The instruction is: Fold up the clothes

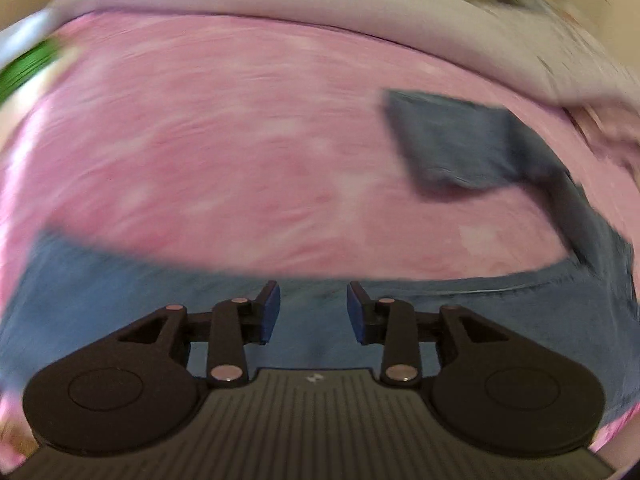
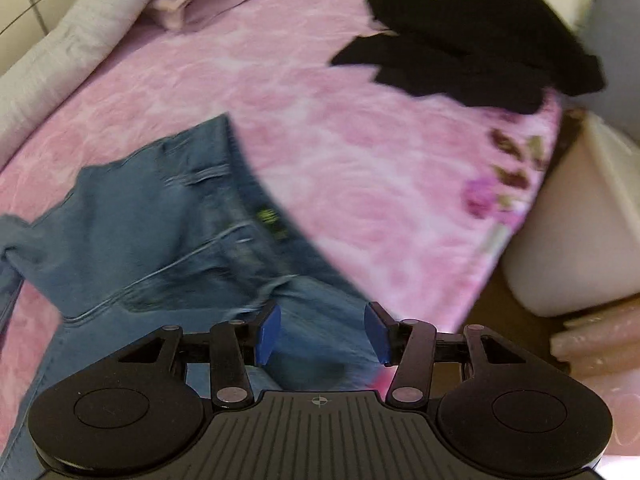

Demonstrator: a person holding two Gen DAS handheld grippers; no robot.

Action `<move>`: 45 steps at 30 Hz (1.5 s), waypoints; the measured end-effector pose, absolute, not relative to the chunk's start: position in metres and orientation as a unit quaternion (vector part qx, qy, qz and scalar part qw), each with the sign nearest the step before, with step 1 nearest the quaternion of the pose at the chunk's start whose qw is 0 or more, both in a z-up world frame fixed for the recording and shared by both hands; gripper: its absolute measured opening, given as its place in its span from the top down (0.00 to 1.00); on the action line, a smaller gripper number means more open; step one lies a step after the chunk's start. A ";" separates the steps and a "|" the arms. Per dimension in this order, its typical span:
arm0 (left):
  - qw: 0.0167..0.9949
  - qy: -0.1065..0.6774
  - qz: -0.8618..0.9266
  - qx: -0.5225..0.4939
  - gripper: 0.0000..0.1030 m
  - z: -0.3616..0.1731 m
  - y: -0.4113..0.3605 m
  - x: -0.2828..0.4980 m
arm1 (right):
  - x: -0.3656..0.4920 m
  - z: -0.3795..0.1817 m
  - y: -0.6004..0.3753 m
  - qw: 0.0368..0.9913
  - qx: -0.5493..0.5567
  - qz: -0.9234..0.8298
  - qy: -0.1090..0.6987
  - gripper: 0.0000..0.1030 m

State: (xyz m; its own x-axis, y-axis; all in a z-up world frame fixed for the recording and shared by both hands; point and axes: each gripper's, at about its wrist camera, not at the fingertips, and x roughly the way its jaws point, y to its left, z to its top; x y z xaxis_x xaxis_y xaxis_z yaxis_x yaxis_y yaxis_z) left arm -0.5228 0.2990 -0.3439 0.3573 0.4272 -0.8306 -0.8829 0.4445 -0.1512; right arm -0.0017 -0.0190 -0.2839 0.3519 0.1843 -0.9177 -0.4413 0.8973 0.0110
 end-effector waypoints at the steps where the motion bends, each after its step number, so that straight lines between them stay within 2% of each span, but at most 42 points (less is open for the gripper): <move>1: 0.773 0.376 0.417 -0.295 0.69 -0.350 0.304 -0.503 | -0.002 -0.289 -0.010 0.810 -0.126 0.197 0.537 0.51; 6: 0.792 0.368 0.385 -0.300 0.65 -0.377 0.328 -0.432 | 0.015 -0.308 0.036 0.807 -0.129 0.223 0.532 0.51; 14: 0.736 0.275 0.453 -0.421 0.67 -0.413 0.371 -0.392 | 0.071 -0.327 0.097 0.790 -0.127 0.266 0.537 0.51; 16: 0.729 0.243 0.463 -0.442 0.74 -0.415 0.377 -0.390 | 0.080 -0.331 0.109 0.784 -0.130 0.272 0.543 0.51; 17: 0.730 0.244 0.461 -0.441 1.00 -0.416 0.381 -0.386 | 0.085 -0.334 0.114 0.781 -0.131 0.275 0.546 0.51; 20: 0.751 0.282 0.492 -0.338 1.00 -0.386 0.391 -0.374 | 0.096 -0.342 0.129 0.772 -0.141 0.275 0.555 0.51; 24: 0.778 0.283 0.540 -0.151 1.00 -0.299 0.420 -0.375 | 0.104 -0.338 0.144 0.772 -0.140 0.281 0.553 0.51; 26: 0.785 0.282 0.551 -0.017 0.99 -0.247 0.433 -0.381 | 0.104 -0.334 0.149 0.773 -0.136 0.282 0.552 0.51; 28: 0.785 0.311 0.529 0.079 0.96 -0.221 0.441 -0.387 | 0.101 -0.330 0.154 0.774 -0.126 0.282 0.552 0.51; 30: 0.765 0.386 0.498 0.135 0.87 -0.230 0.452 -0.397 | 0.096 -0.328 0.159 0.774 -0.117 0.283 0.555 0.51; 32: 0.720 0.485 0.466 0.168 0.76 -0.267 0.463 -0.410 | 0.085 -0.328 0.163 0.768 -0.111 0.287 0.561 0.51; 33: 0.686 0.542 0.452 0.178 0.76 -0.297 0.466 -0.421 | 0.078 -0.329 0.164 0.764 -0.112 0.290 0.565 0.51; 35: 0.630 0.622 0.442 0.145 0.76 -0.350 0.467 -0.448 | 0.064 -0.332 0.164 0.759 -0.119 0.293 0.569 0.51; 38: 0.623 0.609 0.490 -0.031 0.76 -0.377 0.473 -0.496 | 0.047 -0.335 0.158 0.758 -0.131 0.288 0.570 0.51; 41: 0.641 0.490 0.543 -0.231 0.75 -0.371 0.491 -0.535 | 0.039 -0.335 0.143 0.764 -0.137 0.262 0.573 0.51; 43: 0.649 0.384 0.555 -0.351 0.70 -0.364 0.503 -0.560 | 0.037 -0.335 0.132 0.770 -0.134 0.237 0.578 0.51; 45: 0.653 0.314 0.557 -0.406 0.60 -0.361 0.521 -0.565 | 0.035 -0.335 0.124 0.774 -0.124 0.214 0.583 0.51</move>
State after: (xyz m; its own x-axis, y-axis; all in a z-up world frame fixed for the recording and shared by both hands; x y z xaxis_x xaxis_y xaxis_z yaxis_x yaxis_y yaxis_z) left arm -0.5655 0.5215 -0.3606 0.1829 0.4731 -0.8618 -0.9822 0.0508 -0.1806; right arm 0.0354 0.1238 -0.3347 0.2295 0.1866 -0.9553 -0.4764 0.8774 0.0569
